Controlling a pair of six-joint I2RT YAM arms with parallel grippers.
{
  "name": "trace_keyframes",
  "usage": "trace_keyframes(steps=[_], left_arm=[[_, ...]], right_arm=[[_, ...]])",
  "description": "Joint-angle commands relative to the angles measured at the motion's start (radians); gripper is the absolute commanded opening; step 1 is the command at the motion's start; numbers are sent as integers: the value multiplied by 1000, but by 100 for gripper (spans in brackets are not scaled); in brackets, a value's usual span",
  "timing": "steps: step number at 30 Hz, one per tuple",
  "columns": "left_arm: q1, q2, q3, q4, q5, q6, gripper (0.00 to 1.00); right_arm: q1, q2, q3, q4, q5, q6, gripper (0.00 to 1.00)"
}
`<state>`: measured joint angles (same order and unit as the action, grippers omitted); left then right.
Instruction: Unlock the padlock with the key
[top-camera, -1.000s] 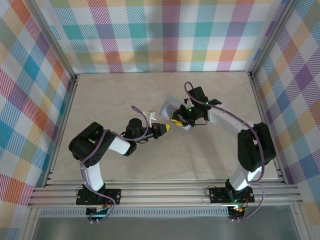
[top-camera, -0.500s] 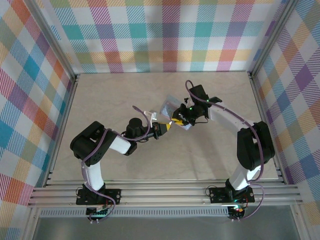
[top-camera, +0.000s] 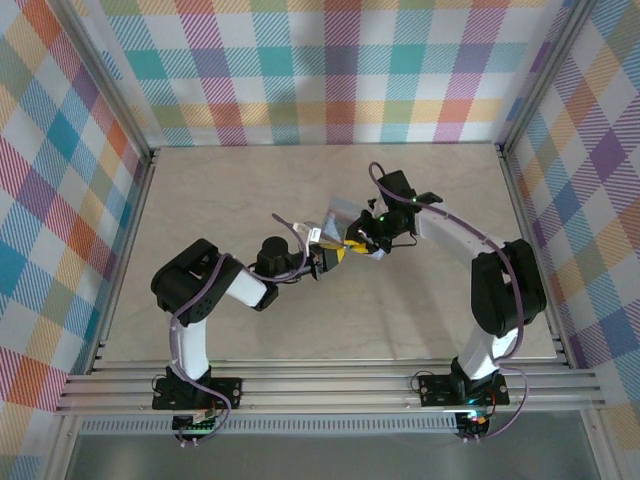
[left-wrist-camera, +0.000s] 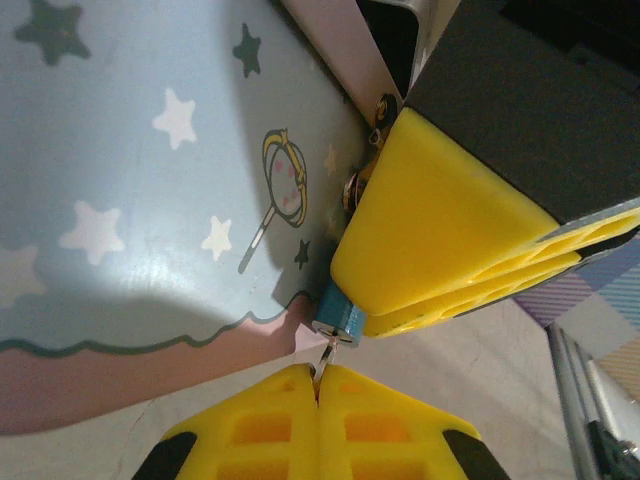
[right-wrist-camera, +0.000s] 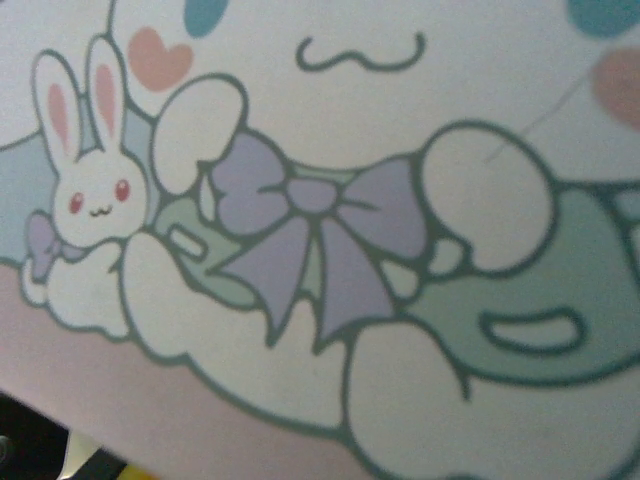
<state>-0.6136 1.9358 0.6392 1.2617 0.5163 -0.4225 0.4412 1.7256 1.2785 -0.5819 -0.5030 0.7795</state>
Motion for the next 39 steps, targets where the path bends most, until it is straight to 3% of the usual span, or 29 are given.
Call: trace_keyframes(steps=[1, 6, 11, 19, 39], left_arm=[[-6, 26, 54, 86, -9, -29, 0], [-11, 8, 53, 80, 1, -65, 0], [-20, 28, 12, 73, -25, -119, 0], [-108, 133, -31, 93, -96, -140, 0], [-140, 240, -21, 96, -131, -148, 0]], right_arm=[[24, 5, 44, -79, -143, -47, 0], [27, 20, 10, -31, -131, -41, 0], [46, -17, -83, 118, -27, 14, 4], [94, -51, -262, 344, 75, 101, 5], [129, -185, -475, 488, 355, 258, 59]])
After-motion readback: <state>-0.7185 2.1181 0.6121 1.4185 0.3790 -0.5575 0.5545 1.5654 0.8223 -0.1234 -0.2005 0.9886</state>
